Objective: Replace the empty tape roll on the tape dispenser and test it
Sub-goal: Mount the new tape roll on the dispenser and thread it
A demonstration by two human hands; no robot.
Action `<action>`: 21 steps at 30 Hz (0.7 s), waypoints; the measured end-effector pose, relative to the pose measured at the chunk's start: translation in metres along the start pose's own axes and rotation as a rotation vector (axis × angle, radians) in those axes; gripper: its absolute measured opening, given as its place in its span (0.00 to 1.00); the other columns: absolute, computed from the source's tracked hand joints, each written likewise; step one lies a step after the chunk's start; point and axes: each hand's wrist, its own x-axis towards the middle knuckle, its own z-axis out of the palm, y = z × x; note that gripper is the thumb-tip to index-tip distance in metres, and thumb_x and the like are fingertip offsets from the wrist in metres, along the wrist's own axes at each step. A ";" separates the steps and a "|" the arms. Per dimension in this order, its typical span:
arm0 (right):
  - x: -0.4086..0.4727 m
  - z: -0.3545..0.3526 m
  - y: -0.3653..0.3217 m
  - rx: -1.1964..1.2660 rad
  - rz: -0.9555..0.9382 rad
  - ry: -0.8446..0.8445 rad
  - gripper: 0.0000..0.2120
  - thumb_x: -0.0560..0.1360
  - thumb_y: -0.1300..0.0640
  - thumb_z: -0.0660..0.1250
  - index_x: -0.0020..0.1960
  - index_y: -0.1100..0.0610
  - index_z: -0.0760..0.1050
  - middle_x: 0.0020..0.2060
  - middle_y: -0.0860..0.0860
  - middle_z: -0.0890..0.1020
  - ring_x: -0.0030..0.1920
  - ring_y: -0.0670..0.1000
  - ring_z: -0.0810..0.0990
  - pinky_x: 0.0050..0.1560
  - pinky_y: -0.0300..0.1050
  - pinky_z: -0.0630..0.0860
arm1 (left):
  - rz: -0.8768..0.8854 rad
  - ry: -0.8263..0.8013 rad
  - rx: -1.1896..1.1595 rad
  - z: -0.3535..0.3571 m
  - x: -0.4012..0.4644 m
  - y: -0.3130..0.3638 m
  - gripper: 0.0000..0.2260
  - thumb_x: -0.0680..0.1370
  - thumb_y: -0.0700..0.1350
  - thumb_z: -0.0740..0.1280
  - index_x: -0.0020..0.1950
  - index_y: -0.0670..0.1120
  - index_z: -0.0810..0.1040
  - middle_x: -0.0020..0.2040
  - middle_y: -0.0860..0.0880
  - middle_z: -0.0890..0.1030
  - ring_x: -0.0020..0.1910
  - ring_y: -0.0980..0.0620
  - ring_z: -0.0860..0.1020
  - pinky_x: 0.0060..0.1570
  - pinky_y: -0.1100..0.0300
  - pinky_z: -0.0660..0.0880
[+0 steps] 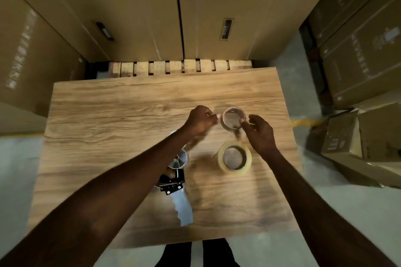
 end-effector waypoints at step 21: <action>-0.089 0.036 0.037 -0.445 -0.329 -0.135 0.63 0.52 0.37 0.86 0.78 0.62 0.63 0.67 0.58 0.74 0.64 0.60 0.73 0.63 0.55 0.76 | -0.114 0.262 -0.390 -0.028 -0.206 -0.119 0.11 0.71 0.53 0.72 0.43 0.47 0.85 0.37 0.50 0.86 0.39 0.53 0.85 0.41 0.54 0.81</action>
